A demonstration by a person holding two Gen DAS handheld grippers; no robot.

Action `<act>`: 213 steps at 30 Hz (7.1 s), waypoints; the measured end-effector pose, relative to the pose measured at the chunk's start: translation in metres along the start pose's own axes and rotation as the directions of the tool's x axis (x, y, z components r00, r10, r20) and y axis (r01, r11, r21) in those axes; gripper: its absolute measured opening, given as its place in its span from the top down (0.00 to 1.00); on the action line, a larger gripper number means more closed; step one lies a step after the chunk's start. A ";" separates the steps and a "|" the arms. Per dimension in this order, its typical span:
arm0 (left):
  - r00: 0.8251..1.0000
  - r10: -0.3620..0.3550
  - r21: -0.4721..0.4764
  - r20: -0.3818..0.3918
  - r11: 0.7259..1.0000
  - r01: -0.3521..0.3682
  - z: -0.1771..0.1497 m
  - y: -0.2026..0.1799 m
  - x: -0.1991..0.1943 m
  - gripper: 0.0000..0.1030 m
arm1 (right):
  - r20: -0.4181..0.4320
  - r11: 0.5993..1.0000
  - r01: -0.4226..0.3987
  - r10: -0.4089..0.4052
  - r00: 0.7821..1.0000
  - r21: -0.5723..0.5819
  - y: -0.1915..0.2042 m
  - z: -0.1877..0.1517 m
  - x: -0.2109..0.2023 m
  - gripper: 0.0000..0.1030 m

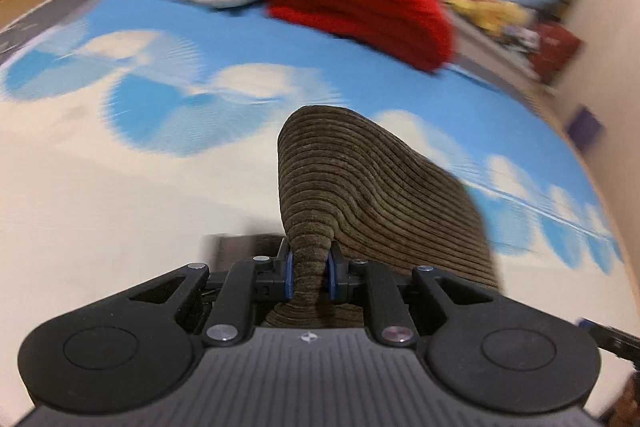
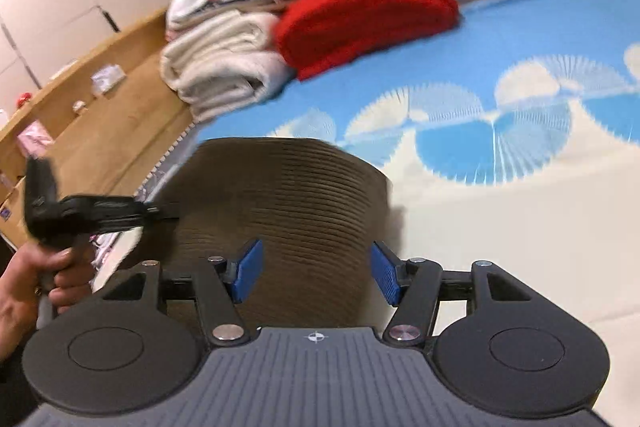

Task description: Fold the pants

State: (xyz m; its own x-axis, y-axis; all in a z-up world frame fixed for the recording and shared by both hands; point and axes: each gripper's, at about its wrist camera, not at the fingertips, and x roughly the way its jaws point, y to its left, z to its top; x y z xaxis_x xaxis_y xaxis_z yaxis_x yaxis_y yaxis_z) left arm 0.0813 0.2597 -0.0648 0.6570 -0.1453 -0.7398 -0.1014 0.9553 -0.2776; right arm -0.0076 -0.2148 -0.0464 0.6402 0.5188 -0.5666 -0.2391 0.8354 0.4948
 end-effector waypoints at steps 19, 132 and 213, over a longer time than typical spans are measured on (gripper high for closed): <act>0.977 -0.038 -0.202 -0.208 0.979 -0.005 -0.023 0.069 0.063 0.18 | -0.341 0.985 0.098 -0.045 0.939 0.140 0.018 -0.038 0.149 0.25; 0.974 0.096 0.655 -0.206 0.753 0.064 -0.077 -0.276 0.123 0.60 | -0.218 0.851 0.407 -0.489 0.845 -0.332 -0.154 0.052 0.057 0.48; 0.996 0.036 0.298 0.084 0.953 -0.059 -0.106 -0.303 -0.053 0.00 | 0.233 0.808 0.568 -0.529 0.816 -0.154 0.000 0.009 -0.091 0.01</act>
State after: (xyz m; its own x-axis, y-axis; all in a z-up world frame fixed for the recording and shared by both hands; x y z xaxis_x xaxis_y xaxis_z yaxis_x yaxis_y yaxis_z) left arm -0.0017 -0.0495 -0.0069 0.7131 -0.0888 -0.6954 0.0871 0.9955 -0.0378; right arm -0.0590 -0.2637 0.0105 0.8192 -0.0609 -0.5703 0.0581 0.9980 -0.0231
